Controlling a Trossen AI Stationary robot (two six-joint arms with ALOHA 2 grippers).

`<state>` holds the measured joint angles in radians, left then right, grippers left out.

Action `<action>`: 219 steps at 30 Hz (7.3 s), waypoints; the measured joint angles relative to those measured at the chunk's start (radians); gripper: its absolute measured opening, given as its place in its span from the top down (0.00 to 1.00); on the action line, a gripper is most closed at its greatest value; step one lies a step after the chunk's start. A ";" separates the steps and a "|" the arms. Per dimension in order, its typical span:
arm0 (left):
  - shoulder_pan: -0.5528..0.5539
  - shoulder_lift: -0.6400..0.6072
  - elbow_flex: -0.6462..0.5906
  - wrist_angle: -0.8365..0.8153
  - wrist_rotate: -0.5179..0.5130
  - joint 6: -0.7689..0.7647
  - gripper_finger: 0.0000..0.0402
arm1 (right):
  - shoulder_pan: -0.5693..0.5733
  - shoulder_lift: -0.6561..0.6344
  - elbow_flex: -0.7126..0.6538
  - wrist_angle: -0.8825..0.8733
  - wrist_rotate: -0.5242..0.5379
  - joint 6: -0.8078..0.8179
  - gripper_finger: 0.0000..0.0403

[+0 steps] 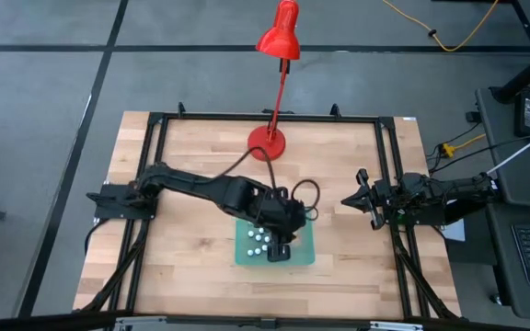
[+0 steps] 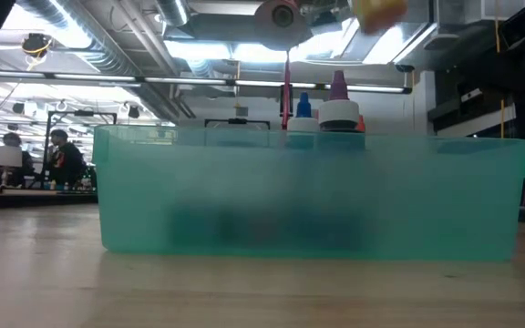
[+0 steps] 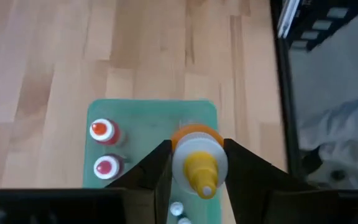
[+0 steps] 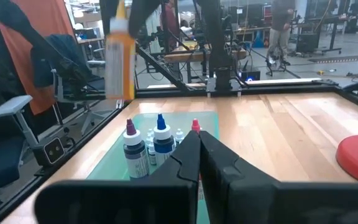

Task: Pick & Place food coloring
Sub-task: Put the big yellow food coloring bottle into the blue bin, then return to Home Position

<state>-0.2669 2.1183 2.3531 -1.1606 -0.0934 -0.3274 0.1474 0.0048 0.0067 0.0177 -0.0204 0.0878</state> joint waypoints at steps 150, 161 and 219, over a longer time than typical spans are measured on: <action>0.223 -2.096 -2.285 1.023 -0.124 -0.030 0.98 | 0.000 0.002 0.000 0.000 0.001 0.009 0.97; 0.222 -2.096 -2.285 1.026 -0.123 -0.019 0.97 | 0.000 0.002 0.000 0.000 0.001 0.009 0.97; 0.223 -2.096 -2.285 1.026 -0.122 -0.018 0.98 | 0.000 0.001 0.000 0.000 0.000 0.009 0.97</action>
<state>-0.0441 0.0223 0.0681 -0.1341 -0.2153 -0.3458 0.1471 0.0062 0.0067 0.0178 -0.0200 0.0963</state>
